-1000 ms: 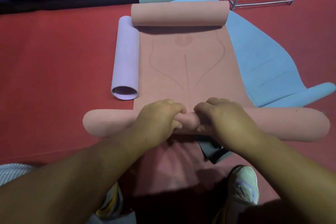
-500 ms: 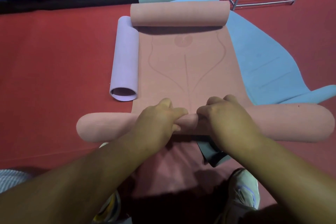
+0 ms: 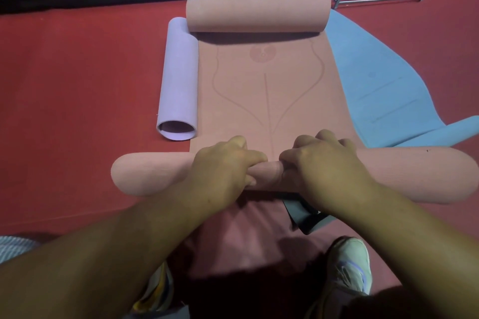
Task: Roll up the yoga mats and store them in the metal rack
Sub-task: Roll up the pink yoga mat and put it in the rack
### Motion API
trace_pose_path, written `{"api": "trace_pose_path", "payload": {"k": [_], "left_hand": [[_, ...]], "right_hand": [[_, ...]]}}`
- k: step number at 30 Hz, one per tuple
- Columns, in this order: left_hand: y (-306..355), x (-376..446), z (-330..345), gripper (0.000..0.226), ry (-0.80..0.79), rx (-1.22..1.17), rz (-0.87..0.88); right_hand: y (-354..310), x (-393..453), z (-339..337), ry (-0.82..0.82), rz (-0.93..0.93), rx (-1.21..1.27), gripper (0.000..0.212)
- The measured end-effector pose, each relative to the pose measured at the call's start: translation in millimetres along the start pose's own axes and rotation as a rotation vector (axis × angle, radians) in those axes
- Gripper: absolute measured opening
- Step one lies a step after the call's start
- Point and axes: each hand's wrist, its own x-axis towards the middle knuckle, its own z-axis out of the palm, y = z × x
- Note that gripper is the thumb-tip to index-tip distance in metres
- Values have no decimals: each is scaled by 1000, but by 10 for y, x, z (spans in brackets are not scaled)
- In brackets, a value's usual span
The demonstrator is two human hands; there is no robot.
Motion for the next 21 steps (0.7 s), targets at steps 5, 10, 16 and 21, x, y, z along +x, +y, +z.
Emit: {"api": "trace_pose_path", "payload": {"k": [5, 10, 16, 21], "left_hand": [[-27, -10, 33, 29, 30, -23, 13], [-37, -19, 79, 27, 66, -39, 25], [-22, -12, 83, 29, 63, -65, 18], [-38, 22, 89, 32, 94, -81, 44]], "right_hand": [[-4, 29, 26, 26, 9, 22, 6], [-29, 39, 2, -38, 60, 85, 11], [-38, 39, -1, -105, 57, 137, 13], [-15, 94, 151, 23, -88, 136, 24]]}}
